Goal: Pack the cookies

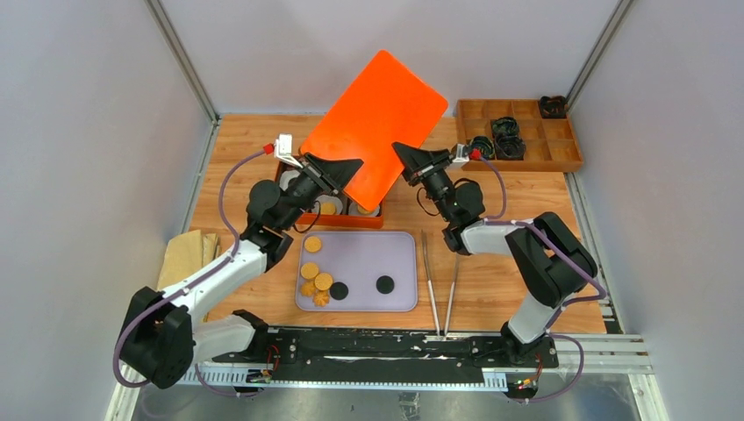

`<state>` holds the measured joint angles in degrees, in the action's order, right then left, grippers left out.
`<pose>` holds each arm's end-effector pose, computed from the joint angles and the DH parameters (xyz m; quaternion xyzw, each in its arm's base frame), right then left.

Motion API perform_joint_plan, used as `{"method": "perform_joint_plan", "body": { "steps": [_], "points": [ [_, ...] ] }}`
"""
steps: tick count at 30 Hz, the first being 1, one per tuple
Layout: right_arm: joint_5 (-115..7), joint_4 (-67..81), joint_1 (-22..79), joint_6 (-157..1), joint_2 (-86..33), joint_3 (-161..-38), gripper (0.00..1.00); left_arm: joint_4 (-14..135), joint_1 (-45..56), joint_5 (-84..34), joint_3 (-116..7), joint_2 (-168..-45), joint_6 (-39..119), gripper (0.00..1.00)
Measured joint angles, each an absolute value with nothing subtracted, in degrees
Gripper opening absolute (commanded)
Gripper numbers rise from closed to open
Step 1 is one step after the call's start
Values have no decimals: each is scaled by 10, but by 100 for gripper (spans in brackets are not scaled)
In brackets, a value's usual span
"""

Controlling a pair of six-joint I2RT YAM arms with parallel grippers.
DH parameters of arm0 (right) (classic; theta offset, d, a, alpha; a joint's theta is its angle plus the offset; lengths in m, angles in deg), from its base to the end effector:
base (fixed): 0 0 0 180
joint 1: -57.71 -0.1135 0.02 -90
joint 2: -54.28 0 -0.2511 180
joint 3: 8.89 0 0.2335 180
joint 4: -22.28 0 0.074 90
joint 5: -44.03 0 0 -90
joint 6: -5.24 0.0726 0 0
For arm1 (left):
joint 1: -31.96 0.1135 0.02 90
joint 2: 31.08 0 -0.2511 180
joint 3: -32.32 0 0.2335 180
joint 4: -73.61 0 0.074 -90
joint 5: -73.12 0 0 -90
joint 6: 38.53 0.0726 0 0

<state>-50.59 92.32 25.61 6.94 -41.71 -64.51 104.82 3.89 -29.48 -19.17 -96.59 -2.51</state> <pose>0.2945 0.1916 0.2844 0.2193 0.4530 0.7716 0.3890 0.2403 -0.1461 0.3283 -0.0462 0.5947 -0.5742 0.5608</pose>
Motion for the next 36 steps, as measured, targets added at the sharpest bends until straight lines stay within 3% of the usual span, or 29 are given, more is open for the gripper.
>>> {"method": "perform_joint_plan", "body": {
  "steps": [3, 8, 20, 24, 36],
  "points": [
    [-511, 923, 260, 54, -417, -653, 41, 999, 42, -292, -211, -962, -36, 4],
    [-571, 889, 267, 52, -410, -658, 87, 866, 52, -299, -252, -921, 55, 3],
    [-683, 718, 382, -73, -310, -648, 97, 511, 108, -293, -487, -889, 219, 3],
    [-740, 610, 402, -170, -309, -707, 98, 442, 116, -324, -553, -907, 230, 3],
    [-920, 563, 484, -245, -349, -795, 99, 333, 181, -477, -583, -943, 222, 4]
  ]
}}
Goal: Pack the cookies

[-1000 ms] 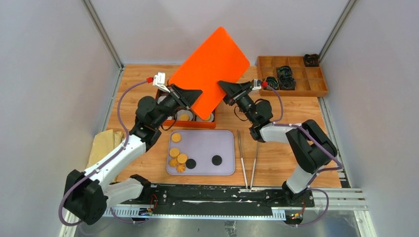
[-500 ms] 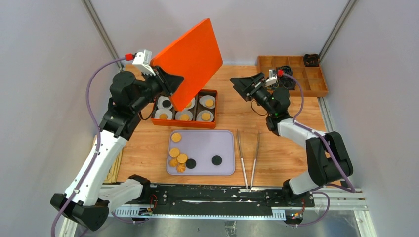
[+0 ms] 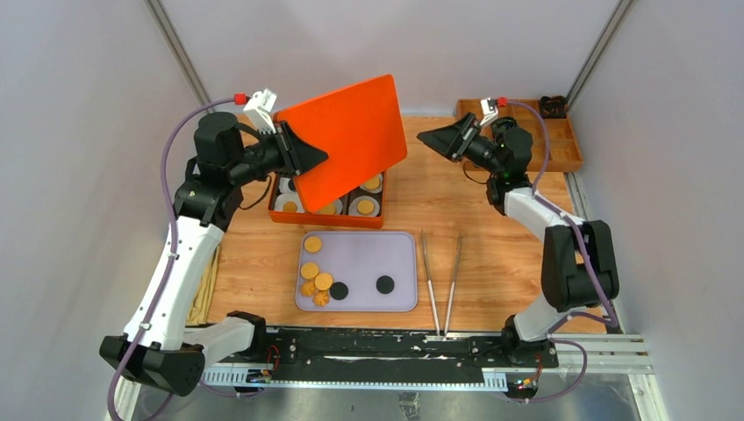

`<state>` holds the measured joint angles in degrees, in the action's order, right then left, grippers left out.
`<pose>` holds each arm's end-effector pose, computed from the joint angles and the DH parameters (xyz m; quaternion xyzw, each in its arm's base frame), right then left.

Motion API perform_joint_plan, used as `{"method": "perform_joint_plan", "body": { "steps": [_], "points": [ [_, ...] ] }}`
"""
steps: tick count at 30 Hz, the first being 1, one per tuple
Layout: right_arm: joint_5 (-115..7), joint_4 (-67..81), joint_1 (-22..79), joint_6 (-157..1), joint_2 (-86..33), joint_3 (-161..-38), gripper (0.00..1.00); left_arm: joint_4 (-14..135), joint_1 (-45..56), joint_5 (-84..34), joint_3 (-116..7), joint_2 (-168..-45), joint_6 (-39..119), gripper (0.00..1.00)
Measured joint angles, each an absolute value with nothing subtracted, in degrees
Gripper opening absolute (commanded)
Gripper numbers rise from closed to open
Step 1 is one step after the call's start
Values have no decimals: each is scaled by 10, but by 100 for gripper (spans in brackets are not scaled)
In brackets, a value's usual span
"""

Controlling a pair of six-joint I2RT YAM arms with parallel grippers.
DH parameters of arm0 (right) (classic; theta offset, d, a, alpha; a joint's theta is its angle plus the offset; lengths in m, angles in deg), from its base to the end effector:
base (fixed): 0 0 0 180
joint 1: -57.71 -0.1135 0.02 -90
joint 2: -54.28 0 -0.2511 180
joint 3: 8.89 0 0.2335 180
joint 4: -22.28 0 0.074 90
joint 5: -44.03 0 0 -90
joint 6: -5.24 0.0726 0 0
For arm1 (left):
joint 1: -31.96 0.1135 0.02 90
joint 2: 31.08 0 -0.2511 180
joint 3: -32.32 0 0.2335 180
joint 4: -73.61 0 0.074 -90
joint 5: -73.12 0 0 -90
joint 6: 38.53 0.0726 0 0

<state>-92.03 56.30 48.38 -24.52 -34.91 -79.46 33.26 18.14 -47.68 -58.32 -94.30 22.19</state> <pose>0.3444 0.1096 0.3230 -0.0413 0.6373 0.6124 0.4660 0.2310 -0.0951 0.4147 0.0625 0.7695 -0.4138 0.4823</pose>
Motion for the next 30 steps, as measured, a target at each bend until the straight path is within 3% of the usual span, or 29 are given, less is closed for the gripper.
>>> {"method": "perform_joint_plan", "body": {
  "steps": [12, 15, 19, 22, 25, 30],
  "points": [
    [-1016, 860, 485, -7, -543, -826, 100, 397, 206, -596, -555, -945, 148, 5],
    [-1022, 896, 485, 23, -549, -833, 95, 409, 209, -615, -543, -945, 142, 5],
    [-1026, 924, 485, 46, -549, -861, 75, 415, 210, -636, -526, -945, 138, 5],
    [-1032, 937, 484, 64, -549, -882, 53, 420, 210, -643, -516, -946, 138, 5],
    [-1035, 943, 483, 77, -549, -887, 44, 435, 212, -650, -508, -957, 136, 5],
    [-1032, 943, 484, 95, -549, -887, 17, 471, 226, -662, -500, -990, 132, 10]
  ]
}}
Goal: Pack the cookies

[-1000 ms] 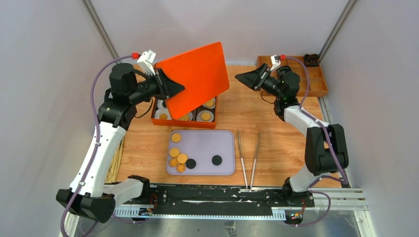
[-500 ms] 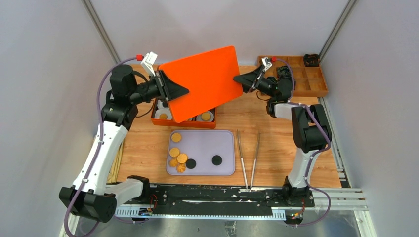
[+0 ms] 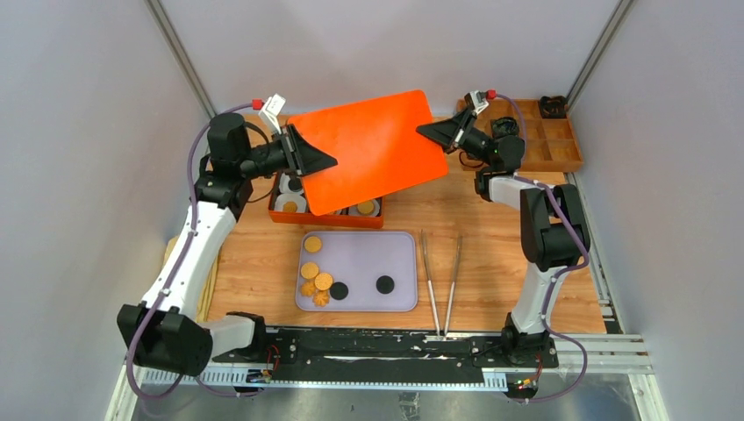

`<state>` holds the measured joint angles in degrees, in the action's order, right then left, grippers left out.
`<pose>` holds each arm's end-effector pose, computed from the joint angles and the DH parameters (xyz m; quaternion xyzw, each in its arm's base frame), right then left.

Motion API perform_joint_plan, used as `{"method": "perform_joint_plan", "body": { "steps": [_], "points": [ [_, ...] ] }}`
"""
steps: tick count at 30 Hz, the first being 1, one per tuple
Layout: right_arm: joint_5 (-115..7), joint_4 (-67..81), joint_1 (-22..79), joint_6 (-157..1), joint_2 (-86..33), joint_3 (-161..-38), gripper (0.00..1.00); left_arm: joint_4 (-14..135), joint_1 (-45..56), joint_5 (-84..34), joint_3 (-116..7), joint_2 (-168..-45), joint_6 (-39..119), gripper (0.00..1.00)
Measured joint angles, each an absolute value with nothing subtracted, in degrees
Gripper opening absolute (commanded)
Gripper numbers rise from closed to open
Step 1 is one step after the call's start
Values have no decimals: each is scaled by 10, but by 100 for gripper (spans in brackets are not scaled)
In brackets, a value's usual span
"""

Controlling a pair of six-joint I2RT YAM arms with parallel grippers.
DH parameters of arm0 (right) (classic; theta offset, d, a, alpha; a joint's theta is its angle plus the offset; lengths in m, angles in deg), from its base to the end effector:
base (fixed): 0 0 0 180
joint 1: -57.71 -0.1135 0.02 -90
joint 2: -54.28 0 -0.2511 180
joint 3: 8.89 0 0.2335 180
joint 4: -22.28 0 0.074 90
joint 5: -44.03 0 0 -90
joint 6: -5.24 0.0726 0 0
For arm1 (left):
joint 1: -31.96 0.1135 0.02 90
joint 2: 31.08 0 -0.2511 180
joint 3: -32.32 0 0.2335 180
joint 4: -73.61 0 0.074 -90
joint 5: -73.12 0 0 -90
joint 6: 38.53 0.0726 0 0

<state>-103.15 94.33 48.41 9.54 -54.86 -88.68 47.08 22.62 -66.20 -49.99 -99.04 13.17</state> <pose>0.3742 0.1231 0.3131 -0.0852 0.5558 0.7508 0.3465 0.2581 -0.0982 0.3785 0.0769 0.7502 -0.5275 0.3911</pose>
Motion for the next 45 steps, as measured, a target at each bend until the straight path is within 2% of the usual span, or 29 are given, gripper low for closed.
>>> {"method": "perform_joint_plan", "body": {
  "steps": [3, 9, 11, 13, 29, 34, 37, 45],
  "points": [
    [-1023, 939, 488, 117, -549, -886, 1, 488, 237, -675, -501, -1018, 136, 19],
    [-1006, 938, 493, 121, -553, -882, 0, 463, 248, -655, -533, -1071, 165, 63],
    [-1004, 939, 493, 120, -554, -882, 0, 456, 252, -622, -536, -1085, 176, 73],
    [-1006, 939, 490, 119, -556, -882, 0, 452, 251, -587, -536, -1093, 187, 78],
    [-958, 926, 462, 117, -602, -859, 0, 379, 216, -293, -581, -1086, 224, 80],
    [-908, 917, 460, 112, -620, -835, 0, 348, 241, -92, -571, -1054, 251, 80],
    [-886, 914, 472, 100, -624, -831, 0, 338, 250, -20, -570, -1040, 270, 81],
    [-856, 909, 474, 115, -636, -855, 0, 334, 248, 21, -552, -1030, 290, 80]
  ]
}}
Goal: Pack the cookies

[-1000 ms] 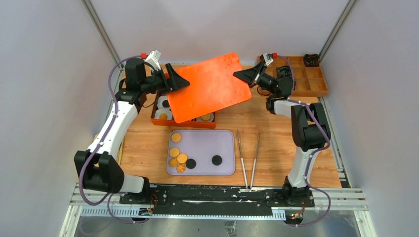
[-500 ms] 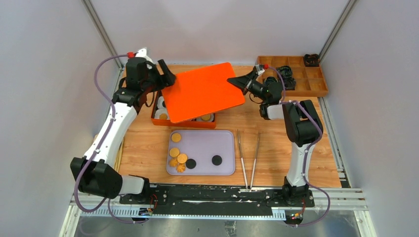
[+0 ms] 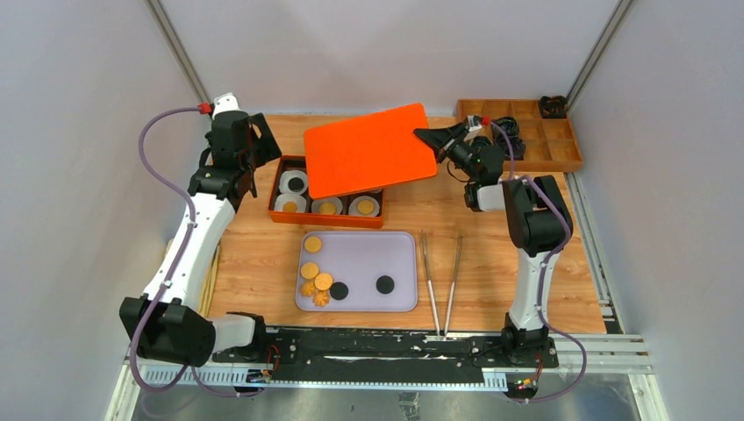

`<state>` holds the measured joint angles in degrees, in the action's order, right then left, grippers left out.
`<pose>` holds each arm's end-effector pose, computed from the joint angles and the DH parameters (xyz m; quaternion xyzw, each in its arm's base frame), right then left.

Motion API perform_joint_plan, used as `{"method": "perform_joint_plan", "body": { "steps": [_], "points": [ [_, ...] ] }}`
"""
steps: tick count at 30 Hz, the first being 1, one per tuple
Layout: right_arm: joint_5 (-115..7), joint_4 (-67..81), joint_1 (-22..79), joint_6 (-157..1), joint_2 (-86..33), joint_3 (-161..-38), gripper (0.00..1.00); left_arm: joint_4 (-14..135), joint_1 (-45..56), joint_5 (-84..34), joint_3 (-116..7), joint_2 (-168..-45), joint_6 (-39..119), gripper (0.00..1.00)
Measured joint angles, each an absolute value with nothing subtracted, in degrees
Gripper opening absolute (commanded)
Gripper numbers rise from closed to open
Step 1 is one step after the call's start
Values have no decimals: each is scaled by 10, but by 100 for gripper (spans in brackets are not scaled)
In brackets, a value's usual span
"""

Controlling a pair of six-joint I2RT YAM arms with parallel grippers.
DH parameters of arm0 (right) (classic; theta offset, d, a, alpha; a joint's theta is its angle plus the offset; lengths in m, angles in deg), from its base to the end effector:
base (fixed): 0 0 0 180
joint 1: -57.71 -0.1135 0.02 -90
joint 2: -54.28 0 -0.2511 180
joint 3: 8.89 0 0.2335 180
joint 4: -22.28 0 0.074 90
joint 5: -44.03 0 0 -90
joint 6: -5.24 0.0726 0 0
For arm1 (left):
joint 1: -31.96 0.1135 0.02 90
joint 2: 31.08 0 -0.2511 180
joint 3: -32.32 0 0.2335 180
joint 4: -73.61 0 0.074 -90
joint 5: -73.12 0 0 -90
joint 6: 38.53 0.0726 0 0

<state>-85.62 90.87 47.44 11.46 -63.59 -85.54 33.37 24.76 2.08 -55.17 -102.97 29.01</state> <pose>0.4133 0.1220 0.2413 0.1213 0.5552 0.7494 0.3397 0.2971 -0.0138 0.3555 -0.1984 0.8110 -0.0023 0.5503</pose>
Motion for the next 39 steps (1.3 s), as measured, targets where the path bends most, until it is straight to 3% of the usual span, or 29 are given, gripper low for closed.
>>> {"method": "perform_joint_plan", "body": {
  "steps": [8, 21, 39],
  "points": [
    [-782, 903, 431, 140, -686, -865, 0, 340, 248, 13, -508, -991, 290, 80],
    [-626, 775, 248, 69, -734, -973, 0, 367, 237, 7, -423, -940, 283, 79],
    [-484, 626, 232, -60, -653, -910, 0, 381, 236, -11, -400, -901, 281, 79]
  ]
}}
